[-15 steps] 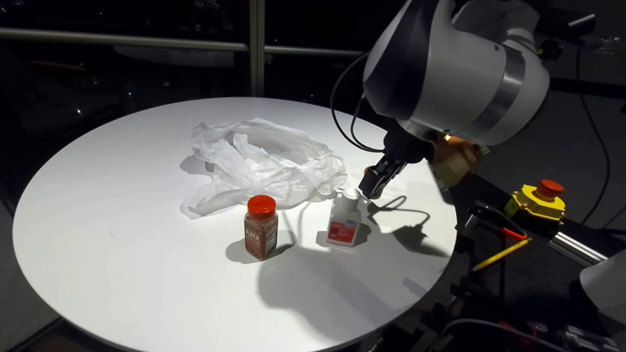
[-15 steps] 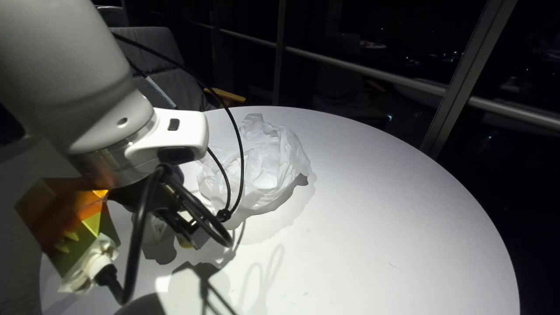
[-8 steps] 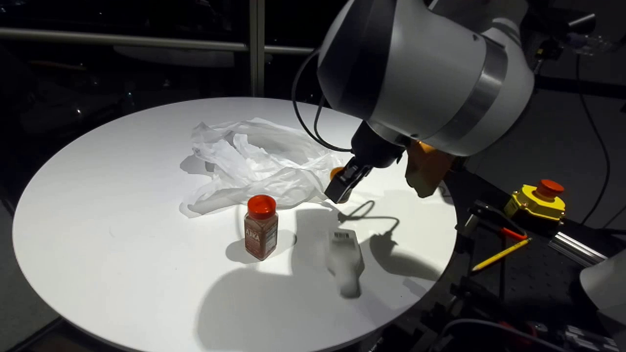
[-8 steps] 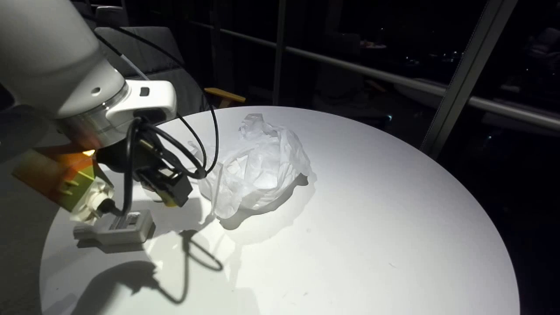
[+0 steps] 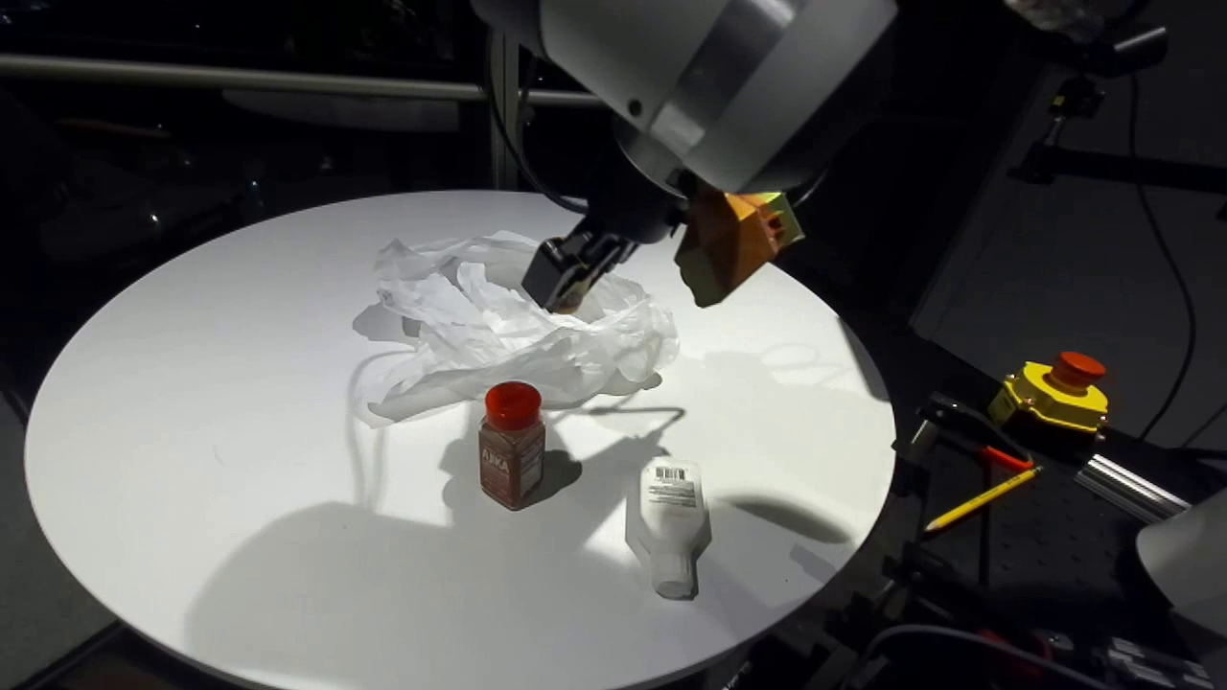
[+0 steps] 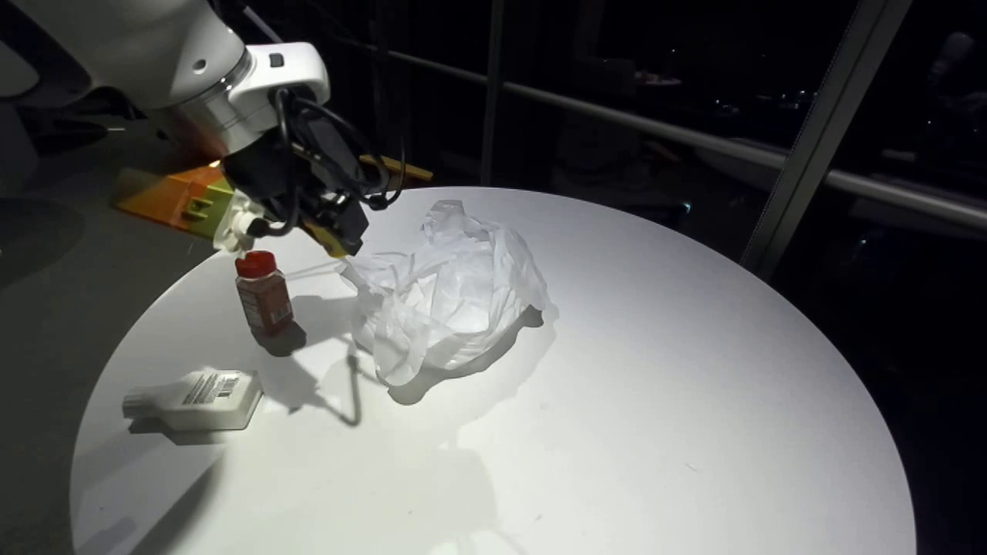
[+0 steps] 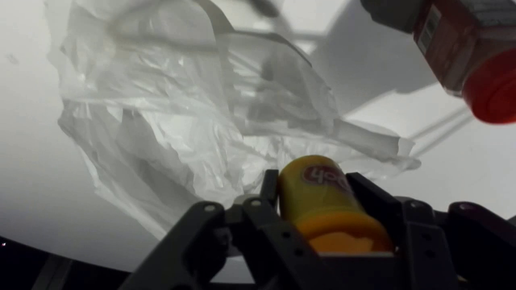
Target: Place the containers on the table inside the white plastic, pull up the plastic bag
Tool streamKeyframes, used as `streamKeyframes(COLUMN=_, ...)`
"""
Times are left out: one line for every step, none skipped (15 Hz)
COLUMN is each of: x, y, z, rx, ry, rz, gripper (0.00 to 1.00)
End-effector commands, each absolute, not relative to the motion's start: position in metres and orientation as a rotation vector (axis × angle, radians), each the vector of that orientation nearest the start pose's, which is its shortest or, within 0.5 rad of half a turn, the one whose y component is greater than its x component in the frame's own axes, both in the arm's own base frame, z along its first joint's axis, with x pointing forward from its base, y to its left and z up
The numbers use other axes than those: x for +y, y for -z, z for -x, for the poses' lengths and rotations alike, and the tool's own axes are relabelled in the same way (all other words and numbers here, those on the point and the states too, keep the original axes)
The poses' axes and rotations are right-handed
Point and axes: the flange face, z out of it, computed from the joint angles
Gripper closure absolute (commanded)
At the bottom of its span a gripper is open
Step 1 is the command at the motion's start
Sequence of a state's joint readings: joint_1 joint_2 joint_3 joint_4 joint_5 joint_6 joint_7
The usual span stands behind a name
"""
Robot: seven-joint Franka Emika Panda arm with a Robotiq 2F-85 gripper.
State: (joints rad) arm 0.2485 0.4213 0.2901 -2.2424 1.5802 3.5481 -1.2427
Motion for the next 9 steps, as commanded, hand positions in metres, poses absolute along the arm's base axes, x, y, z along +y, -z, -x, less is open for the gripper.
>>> streamKeyframes(x=0.15, y=-0.24, z=-0.525, rx=-0.019, ry=1.006, rz=3.078, gripper=0.78)
streamKeyframes(x=0.149, y=-0.239, z=-0.536, rx=-0.01, ry=1.015, rz=3.082, gripper=0.78)
streamKeyframes(x=0.148, y=-0.238, z=-0.546, rx=0.003, ry=1.018, rz=3.087, gripper=0.78)
streamKeyframes(x=0.146, y=-0.235, z=-0.555, rx=0.014, ry=1.012, rz=3.098, gripper=0.78)
streamKeyframes(x=0.141, y=-0.229, z=-0.564, rx=0.031, ry=0.997, rz=3.116, gripper=0.78)
streamKeyframes(x=0.137, y=-0.226, z=-0.572, rx=0.047, ry=0.993, rz=3.134, gripper=0.78)
streamKeyframes(x=0.131, y=-0.223, z=-0.581, rx=0.062, ry=0.992, rz=3.159, gripper=0.78)
streamKeyframes(x=0.125, y=-0.221, z=-0.59, rx=0.078, ry=1.001, rz=3.183, gripper=0.78)
streamKeyframes(x=0.12, y=-0.221, z=-0.596, rx=0.087, ry=0.994, rz=3.211, gripper=0.78)
